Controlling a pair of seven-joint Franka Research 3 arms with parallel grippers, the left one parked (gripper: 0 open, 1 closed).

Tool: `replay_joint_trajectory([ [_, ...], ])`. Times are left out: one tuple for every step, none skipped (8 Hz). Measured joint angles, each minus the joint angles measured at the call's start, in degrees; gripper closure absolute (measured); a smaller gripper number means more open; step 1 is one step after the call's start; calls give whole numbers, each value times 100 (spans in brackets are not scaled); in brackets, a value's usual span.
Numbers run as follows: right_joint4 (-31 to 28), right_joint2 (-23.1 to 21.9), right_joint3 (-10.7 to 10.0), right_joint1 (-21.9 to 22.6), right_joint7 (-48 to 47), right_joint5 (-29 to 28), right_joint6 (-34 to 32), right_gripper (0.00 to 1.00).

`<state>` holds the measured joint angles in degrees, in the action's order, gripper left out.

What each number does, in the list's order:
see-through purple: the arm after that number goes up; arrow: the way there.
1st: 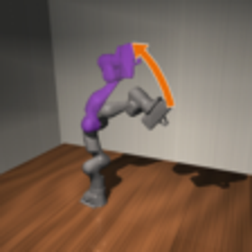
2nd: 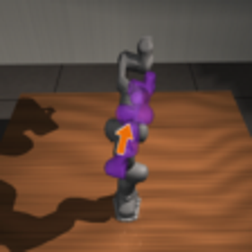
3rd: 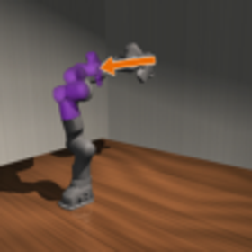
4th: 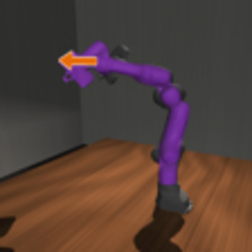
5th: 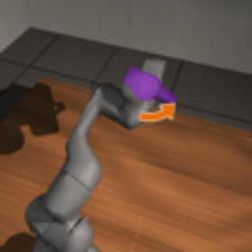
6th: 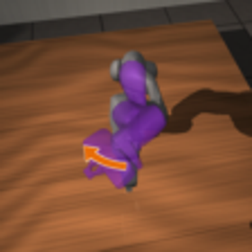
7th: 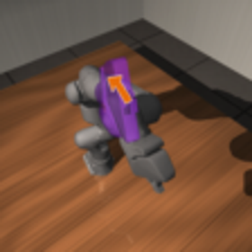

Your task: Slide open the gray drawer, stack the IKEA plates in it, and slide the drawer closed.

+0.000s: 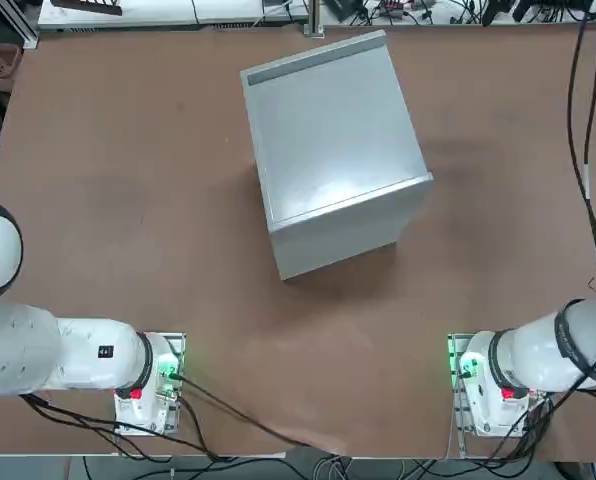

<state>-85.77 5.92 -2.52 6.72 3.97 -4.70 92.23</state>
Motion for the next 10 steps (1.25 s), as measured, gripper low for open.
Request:
replay_joint_trajectory([
  [21, -147, -26, -5, -89, 3, -78, 0],
  [23, -279, -58, -11, -137, 9, -252, 0],
  [21, -371, -67, -29, -166, 75, -409, 0],
  [-1, -430, -69, -74, -178, 151, -467, 0],
  [-56, -467, -72, -144, -179, 188, -480, 0],
  [-168, -531, -76, -211, -179, 280, -481, 0],
  [-329, -635, -74, -236, -179, 397, -474, 0],
  [-469, -760, -68, -237, -179, 455, -470, 0],
  [-562, -874, -63, -246, -179, 465, -471, 0],
  [-595, -946, -60, -271, -179, 467, -471, 0],
])
